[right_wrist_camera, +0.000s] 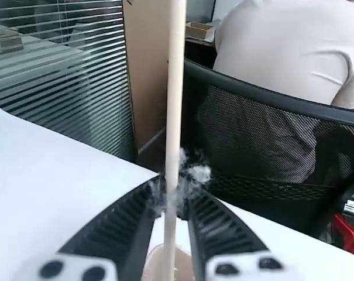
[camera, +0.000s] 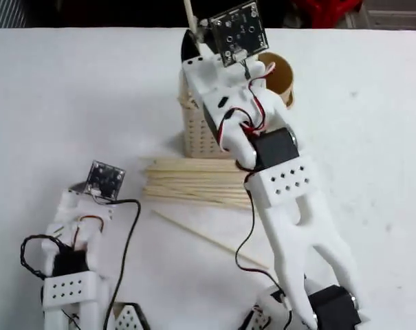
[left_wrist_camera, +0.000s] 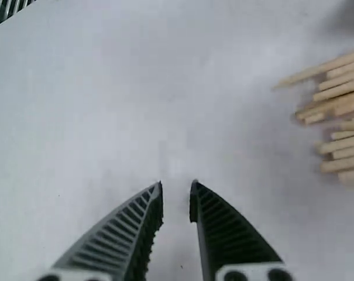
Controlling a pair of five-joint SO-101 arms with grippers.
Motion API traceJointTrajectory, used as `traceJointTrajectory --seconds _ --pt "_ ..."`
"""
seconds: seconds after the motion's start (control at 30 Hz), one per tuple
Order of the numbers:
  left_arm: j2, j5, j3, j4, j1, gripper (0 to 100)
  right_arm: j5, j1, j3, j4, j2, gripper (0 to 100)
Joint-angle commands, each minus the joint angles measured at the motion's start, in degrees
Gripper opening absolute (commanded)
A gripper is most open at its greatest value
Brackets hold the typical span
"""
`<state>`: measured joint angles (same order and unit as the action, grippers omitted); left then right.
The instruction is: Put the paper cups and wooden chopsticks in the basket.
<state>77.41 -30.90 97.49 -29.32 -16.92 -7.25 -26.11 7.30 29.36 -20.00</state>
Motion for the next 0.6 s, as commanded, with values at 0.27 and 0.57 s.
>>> traceJointTrajectory --seconds 0.27,0.57 --pt "0.66 -0.44 -0.18 -0.26 0.84 9 0.0 0.75 3.08 -6.37 -0.84 1.8" --pt "0.66 -0.44 -0.18 -0.18 0.84 9 -0.09 1.19 11.43 -17.19 -0.84 1.8"
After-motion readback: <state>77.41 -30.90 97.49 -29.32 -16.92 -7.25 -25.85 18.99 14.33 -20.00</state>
